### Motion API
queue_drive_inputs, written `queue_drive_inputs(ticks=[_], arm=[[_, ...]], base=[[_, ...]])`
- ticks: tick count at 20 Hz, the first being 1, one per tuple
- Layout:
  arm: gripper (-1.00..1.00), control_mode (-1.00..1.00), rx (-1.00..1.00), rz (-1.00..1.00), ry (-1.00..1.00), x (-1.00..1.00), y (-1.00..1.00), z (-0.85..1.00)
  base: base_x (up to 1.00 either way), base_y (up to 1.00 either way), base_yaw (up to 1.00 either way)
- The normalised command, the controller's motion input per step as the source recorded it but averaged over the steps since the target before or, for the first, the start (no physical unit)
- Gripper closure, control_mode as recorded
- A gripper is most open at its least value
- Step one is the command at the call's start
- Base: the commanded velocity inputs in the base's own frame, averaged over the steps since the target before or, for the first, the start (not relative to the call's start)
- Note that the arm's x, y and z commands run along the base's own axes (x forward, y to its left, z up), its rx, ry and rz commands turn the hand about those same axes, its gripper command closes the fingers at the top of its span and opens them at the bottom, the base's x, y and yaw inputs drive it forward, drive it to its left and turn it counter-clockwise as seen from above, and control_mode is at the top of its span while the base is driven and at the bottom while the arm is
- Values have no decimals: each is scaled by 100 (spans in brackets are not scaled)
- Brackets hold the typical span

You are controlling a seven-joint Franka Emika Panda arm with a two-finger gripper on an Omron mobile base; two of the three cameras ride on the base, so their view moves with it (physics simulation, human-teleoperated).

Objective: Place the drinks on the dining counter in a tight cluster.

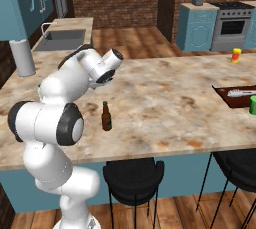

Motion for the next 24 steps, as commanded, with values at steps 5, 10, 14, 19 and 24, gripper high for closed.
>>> queue_drive_inputs(ticks=[5,10,14,19,24], arm=[[-100,-100,-29,-5,8,0,100,-9],[-100,-100,-25,-10,2,0,97,-22],[-100,-100,-17,-16,-2,0,86,-37],[-100,-100,-10,-15,0,11,56,-28],[-100,-100,-10,-14,6,4,48,6]], base=[[0,0,0],[0,0,0],[0,0,0],[0,0,0],[0,0,0]])
